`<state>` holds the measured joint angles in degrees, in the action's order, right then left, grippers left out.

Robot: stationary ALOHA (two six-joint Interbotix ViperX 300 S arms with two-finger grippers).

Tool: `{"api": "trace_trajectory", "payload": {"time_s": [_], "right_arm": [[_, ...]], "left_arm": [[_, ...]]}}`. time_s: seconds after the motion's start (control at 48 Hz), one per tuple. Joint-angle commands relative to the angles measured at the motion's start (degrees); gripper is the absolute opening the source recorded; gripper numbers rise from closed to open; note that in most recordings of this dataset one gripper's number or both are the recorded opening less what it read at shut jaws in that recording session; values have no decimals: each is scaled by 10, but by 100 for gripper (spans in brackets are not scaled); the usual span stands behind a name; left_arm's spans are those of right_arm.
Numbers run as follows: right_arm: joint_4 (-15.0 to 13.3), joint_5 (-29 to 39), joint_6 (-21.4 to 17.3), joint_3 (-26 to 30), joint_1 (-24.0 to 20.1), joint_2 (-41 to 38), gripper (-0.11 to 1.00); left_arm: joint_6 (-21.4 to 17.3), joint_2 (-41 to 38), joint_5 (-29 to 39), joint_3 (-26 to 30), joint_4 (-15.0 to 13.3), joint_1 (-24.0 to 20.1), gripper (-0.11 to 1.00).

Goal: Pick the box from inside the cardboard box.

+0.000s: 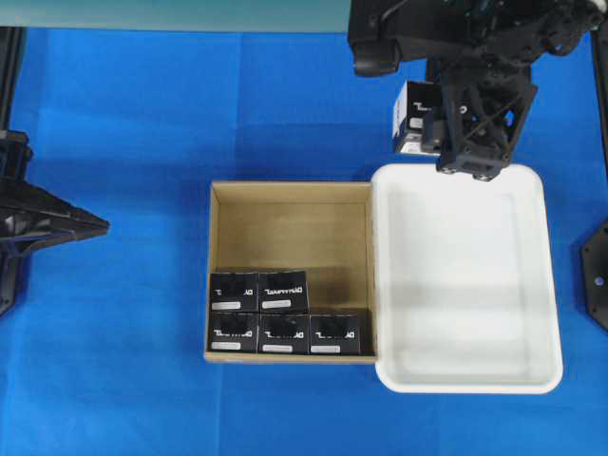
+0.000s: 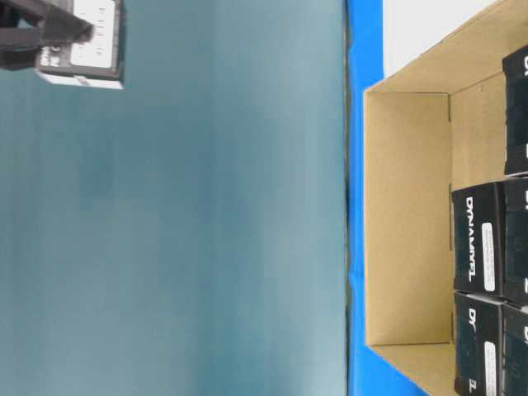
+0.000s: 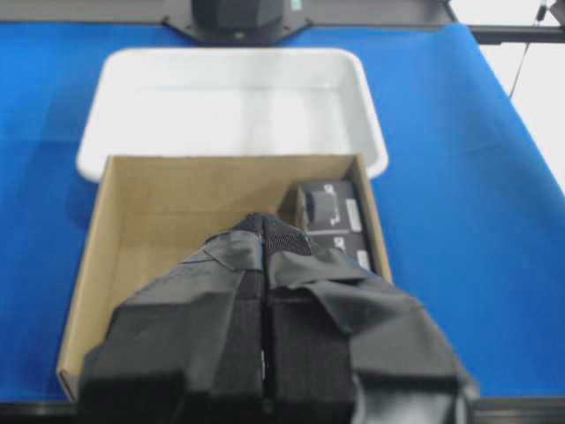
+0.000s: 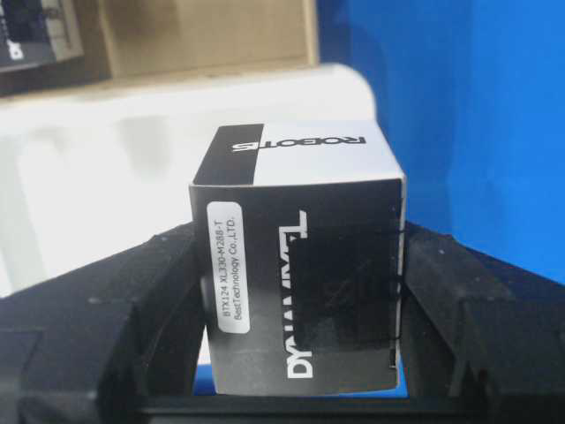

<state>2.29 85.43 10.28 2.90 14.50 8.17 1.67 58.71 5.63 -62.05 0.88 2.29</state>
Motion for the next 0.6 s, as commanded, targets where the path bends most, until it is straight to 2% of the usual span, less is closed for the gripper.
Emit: {"api": "trace_trajectory", "payload": {"time_s": [0.0, 0.292, 0.438, 0.584], "right_arm": [[-2, 4, 1, 13, 1, 6, 63], [-7, 10, 3, -7, 11, 10, 63], [-7, -7, 13, -63, 23, 14, 63], [-7, -69, 29, -137, 27, 18, 63]], "left_arm": [[0, -4, -3, 16, 1, 1, -7], [0, -3, -3, 17, 1, 1, -7], [0, -3, -3, 17, 1, 1, -7], [-1, -3, -3, 16, 1, 1, -7]]}}
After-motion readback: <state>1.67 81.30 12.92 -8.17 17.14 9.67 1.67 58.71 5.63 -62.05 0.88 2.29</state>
